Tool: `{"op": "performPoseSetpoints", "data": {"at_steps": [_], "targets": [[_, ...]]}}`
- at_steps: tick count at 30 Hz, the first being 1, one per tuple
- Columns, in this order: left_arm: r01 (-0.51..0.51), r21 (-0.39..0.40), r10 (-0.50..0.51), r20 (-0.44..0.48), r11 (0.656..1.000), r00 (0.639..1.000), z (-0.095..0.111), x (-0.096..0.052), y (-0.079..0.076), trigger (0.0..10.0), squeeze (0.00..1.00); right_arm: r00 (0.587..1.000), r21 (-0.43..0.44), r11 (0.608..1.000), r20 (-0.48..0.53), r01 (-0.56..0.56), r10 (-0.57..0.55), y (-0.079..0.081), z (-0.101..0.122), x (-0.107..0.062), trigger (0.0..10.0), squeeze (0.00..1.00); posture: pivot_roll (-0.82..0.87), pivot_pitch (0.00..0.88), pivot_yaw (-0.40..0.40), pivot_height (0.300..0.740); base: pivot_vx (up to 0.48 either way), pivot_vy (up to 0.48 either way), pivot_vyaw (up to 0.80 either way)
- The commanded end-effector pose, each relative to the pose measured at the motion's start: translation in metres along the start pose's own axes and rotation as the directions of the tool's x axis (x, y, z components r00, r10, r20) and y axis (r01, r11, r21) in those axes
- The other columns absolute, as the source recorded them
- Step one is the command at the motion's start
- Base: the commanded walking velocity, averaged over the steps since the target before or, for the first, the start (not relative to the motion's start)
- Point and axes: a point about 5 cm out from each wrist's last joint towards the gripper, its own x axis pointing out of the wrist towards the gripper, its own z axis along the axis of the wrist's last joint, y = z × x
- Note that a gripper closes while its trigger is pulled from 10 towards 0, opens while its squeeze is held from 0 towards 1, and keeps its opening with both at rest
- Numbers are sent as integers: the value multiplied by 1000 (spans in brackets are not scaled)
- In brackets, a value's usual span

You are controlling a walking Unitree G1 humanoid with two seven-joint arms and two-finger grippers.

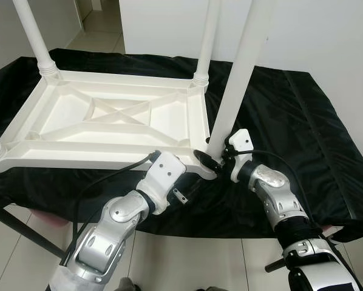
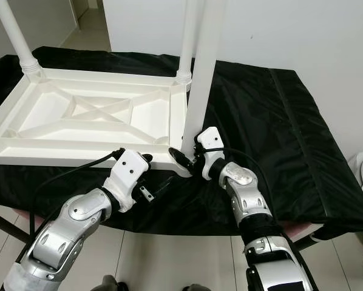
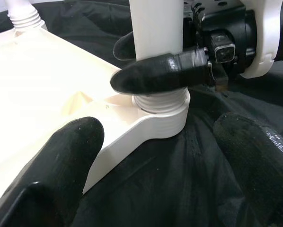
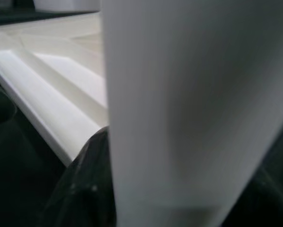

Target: Building children table

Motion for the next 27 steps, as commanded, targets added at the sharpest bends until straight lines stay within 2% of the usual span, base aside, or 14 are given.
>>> {"op": "performPoseSetpoints", "data": {"at_steps": [1,2,3,4,11,19,22,23,25,26,27], "targets": [[18,6,-18,-15,1000,1000,-3,2,-2,10000,0,997,32,999,-71,-10,12,5,-18,-5,0,0,-84,50,-3,740,0,0,0],[22,6,-22,-14,1000,1000,-3,2,-3,10000,0,998,43,999,-66,-1,4,6,-19,-6,0,0,-90,52,0,740,0,0,0],[25,5,-25,-14,1000,1000,-3,2,-3,10000,0,997,50,999,-70,21,-18,5,-20,-7,3216,0,-91,53,-1,740,0,0,0],[27,4,-27,-14,1000,1000,-3,2,-4,10000,0,997,59,998,-72,35,-31,5,-21,-7,10000,0,-91,53,-1,740,0,0,0],[25,0,-25,-13,1000,1000,-4,3,-4,10000,0,982,57,982,-68,181,-177,9,-20,-4,10000,0,-93,59,-18,740,0,0,0],[11,-12,-11,-18,1000,1000,-7,2,-6,10000,0,947,121,939,-26,321,-320,23,-13,0,10000,0,-95,61,-28,740,0,0,0],[6,-16,-6,-22,1000,1000,-8,2,-7,10000,0,899,174,882,-52,438,-436,30,-11,2,10000,0,-97,63,-30,740,0,0,0],[6,-16,-6,-22,1000,1000,-8,2,-7,10000,0,899,174,882,-52,438,-436,30,-11,2,10000,0,-97,63,-30,740,0,0,0],[3,-18,-3,-22,1000,1000,-8,2,-6,10000,0,825,177,806,-100,565,-556,32,-14,1,10000,0,-98,63,-32,740,0,0,0],[3,-18,-3,-22,1000,1000,-8,2,-6,10000,0,825,177,806,-100,565,-556,32,-14,1,10000,0,-98,63,-32,740,0,0,0],[1,-18,-2,-22,1000,1000,-8,2,-6,10000,0,779,176,759,-117,627,-616,35,-14,1,10000,0,-100,66,-31,740,0,0,0]]}}
